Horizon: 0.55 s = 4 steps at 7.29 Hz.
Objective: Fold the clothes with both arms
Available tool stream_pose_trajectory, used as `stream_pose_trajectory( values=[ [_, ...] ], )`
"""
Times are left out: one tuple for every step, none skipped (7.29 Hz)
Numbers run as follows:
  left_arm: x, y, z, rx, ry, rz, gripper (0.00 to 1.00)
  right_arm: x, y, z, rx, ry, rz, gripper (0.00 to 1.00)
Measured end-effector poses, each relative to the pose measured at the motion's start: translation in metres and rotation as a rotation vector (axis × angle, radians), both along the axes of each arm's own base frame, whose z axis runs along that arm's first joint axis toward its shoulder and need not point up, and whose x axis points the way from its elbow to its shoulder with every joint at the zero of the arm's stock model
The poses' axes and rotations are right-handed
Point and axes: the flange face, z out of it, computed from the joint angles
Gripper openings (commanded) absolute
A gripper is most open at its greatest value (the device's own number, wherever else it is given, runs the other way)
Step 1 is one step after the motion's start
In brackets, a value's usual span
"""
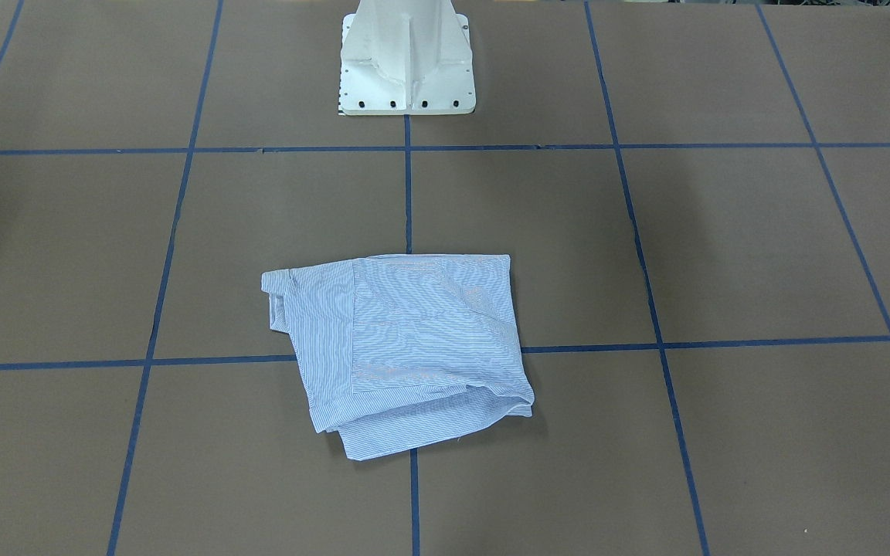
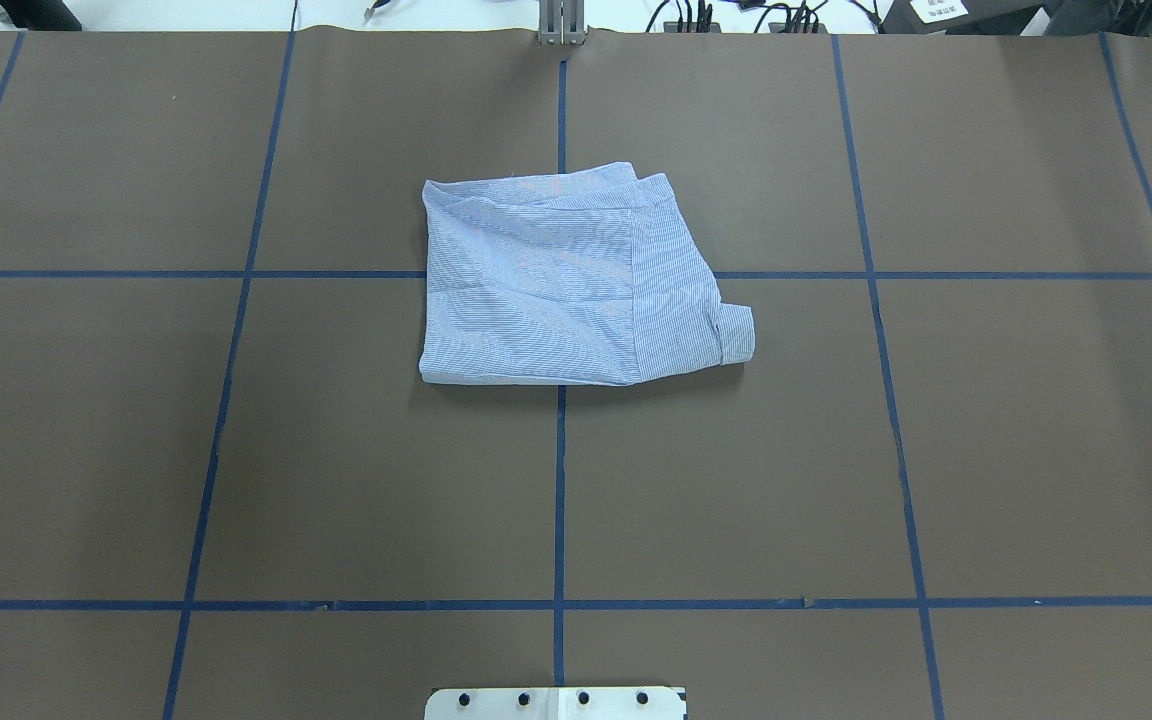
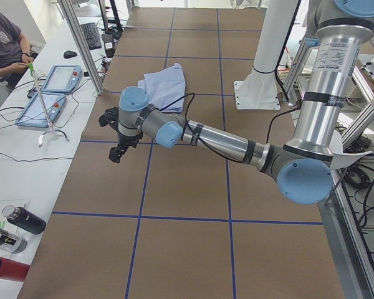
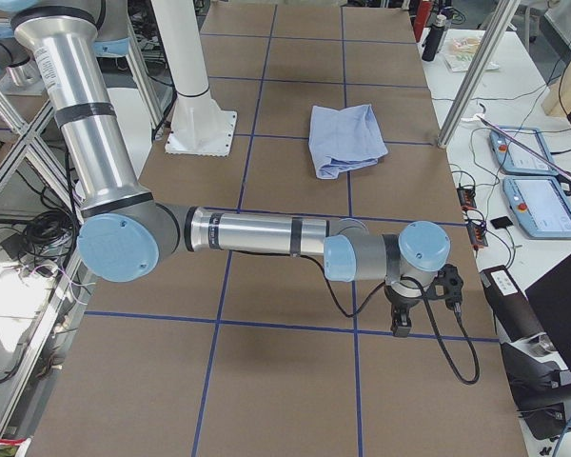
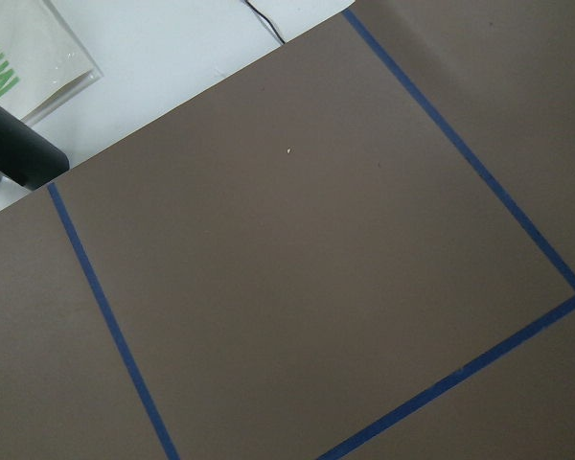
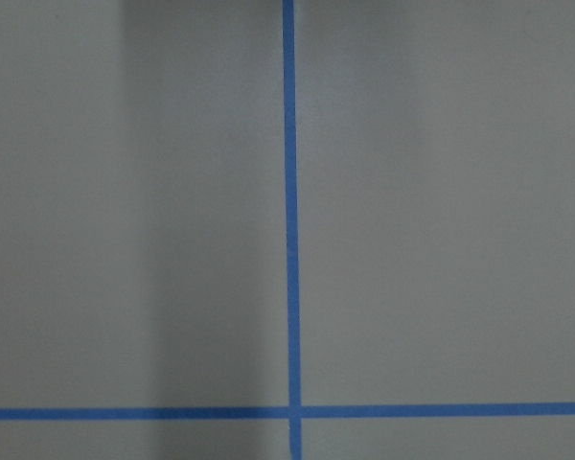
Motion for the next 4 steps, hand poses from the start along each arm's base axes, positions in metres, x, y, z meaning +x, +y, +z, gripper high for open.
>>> stream_pose_trajectory(
  values=[
    [-0.015, 0.002, 0.008, -0.034, 0.002, 0.003, 0.99, 0.008, 0.004, -0.001, 0.005, 0.019, -0.042, 1.0],
    [-0.028, 0.006, 0.015, -0.071, 0.017, -0.002, 0.99, 0.012, 0.008, -0.011, 0.011, 0.036, -0.061, 1.0],
    [-0.04, 0.014, 0.028, -0.105, 0.028, -0.014, 1.0, 0.012, 0.014, -0.019, 0.011, 0.049, -0.068, 1.0],
    [-0.052, 0.026, 0.046, -0.139, 0.038, -0.03, 1.0, 0.009, 0.021, -0.024, 0.009, 0.059, -0.072, 1.0]
  ],
)
